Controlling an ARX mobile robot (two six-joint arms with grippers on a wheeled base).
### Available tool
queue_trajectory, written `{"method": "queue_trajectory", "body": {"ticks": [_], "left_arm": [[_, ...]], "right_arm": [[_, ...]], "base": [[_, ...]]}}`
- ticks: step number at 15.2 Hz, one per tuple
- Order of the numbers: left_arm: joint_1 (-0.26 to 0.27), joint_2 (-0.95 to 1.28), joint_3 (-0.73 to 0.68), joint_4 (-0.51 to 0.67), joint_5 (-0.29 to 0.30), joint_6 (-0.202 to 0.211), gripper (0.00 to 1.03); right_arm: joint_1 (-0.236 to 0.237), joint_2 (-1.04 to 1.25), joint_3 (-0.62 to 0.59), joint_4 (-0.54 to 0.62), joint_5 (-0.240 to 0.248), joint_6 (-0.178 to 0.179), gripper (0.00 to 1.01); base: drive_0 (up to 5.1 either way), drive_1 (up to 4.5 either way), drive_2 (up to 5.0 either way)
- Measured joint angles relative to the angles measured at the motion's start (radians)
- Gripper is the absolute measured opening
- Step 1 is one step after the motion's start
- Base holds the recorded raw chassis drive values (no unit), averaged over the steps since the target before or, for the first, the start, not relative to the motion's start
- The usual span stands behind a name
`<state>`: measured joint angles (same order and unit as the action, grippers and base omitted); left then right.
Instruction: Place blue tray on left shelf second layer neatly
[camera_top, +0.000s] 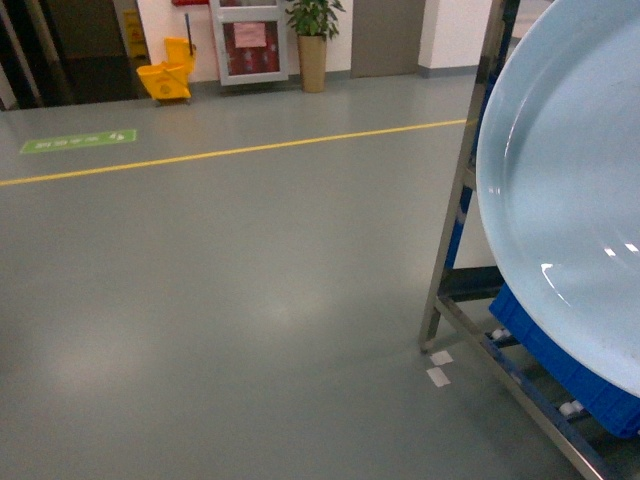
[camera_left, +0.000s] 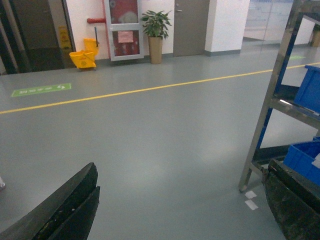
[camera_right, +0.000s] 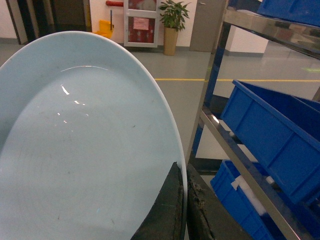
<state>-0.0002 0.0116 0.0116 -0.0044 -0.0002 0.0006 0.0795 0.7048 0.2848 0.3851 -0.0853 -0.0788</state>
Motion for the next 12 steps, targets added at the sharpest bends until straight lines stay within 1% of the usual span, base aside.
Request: {"method": "queue_trajectory", "body": {"ticks": [12], "left_arm": [[0.000,0.000,0.000,0.000,0.000,0.000,0.98]], "right_arm": [[0.000,0.000,0.000,0.000,0.000,0.000,0.02]], "base": [[3.0,-3.30,-3.3]]}}
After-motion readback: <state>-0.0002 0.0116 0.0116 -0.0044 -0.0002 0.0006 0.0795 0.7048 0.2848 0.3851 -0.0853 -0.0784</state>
